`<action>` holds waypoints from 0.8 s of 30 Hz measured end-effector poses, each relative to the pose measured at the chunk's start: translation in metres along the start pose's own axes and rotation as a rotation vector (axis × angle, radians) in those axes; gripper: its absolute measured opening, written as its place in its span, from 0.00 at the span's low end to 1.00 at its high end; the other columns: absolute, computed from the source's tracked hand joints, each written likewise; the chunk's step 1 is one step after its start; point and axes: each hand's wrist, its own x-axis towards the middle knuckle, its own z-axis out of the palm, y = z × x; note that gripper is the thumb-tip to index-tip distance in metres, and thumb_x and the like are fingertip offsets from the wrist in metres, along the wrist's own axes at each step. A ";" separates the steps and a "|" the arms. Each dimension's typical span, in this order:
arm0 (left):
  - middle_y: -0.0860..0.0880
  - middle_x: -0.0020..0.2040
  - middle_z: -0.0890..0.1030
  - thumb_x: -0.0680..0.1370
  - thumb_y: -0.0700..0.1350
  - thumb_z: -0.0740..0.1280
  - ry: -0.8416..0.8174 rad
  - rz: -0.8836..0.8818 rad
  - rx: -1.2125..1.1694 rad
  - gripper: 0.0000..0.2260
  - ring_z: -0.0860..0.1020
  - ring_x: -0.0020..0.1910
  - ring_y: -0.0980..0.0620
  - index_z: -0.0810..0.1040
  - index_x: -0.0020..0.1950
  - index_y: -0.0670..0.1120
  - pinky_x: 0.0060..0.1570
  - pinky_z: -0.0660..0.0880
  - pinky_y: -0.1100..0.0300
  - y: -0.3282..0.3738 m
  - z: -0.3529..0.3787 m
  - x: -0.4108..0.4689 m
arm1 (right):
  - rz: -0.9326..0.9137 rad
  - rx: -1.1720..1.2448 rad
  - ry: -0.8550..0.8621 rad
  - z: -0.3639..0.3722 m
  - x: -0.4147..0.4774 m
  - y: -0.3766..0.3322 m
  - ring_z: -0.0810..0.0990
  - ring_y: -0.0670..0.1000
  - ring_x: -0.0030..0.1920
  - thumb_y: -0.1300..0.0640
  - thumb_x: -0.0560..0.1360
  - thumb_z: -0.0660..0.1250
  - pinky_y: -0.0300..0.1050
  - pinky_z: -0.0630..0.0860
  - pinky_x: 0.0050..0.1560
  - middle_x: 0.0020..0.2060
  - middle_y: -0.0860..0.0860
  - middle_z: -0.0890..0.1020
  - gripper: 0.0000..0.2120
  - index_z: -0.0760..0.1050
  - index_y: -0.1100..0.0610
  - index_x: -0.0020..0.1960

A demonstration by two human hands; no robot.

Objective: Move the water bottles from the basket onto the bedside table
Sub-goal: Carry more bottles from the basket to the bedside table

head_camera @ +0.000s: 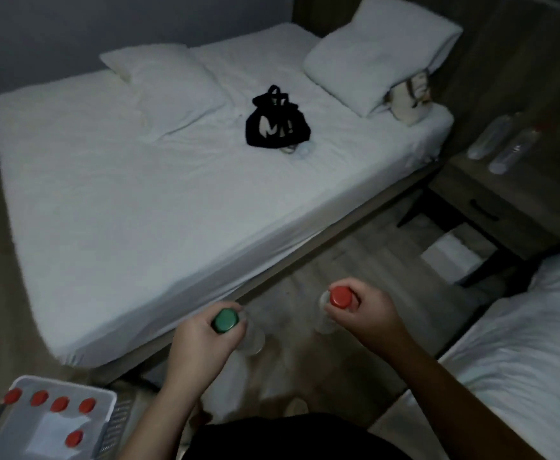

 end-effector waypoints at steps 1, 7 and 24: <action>0.66 0.41 0.81 0.68 0.49 0.74 -0.018 0.021 -0.016 0.09 0.79 0.41 0.67 0.80 0.43 0.62 0.45 0.76 0.64 0.009 0.010 0.005 | 0.026 0.009 0.022 -0.012 -0.002 0.007 0.80 0.40 0.41 0.52 0.68 0.75 0.35 0.76 0.43 0.38 0.44 0.82 0.08 0.78 0.47 0.45; 0.60 0.37 0.83 0.66 0.52 0.74 -0.105 0.146 -0.109 0.05 0.80 0.37 0.62 0.81 0.40 0.58 0.37 0.75 0.67 0.060 0.057 0.033 | 0.175 0.080 0.141 -0.068 -0.014 0.043 0.78 0.37 0.40 0.56 0.68 0.75 0.31 0.72 0.41 0.38 0.41 0.79 0.13 0.74 0.42 0.42; 0.57 0.38 0.83 0.65 0.51 0.74 -0.434 0.466 0.040 0.06 0.80 0.38 0.61 0.80 0.41 0.56 0.39 0.76 0.63 0.170 0.161 0.213 | 0.302 0.020 0.515 -0.149 0.080 0.090 0.79 0.40 0.41 0.59 0.66 0.76 0.28 0.72 0.40 0.36 0.44 0.82 0.09 0.78 0.47 0.40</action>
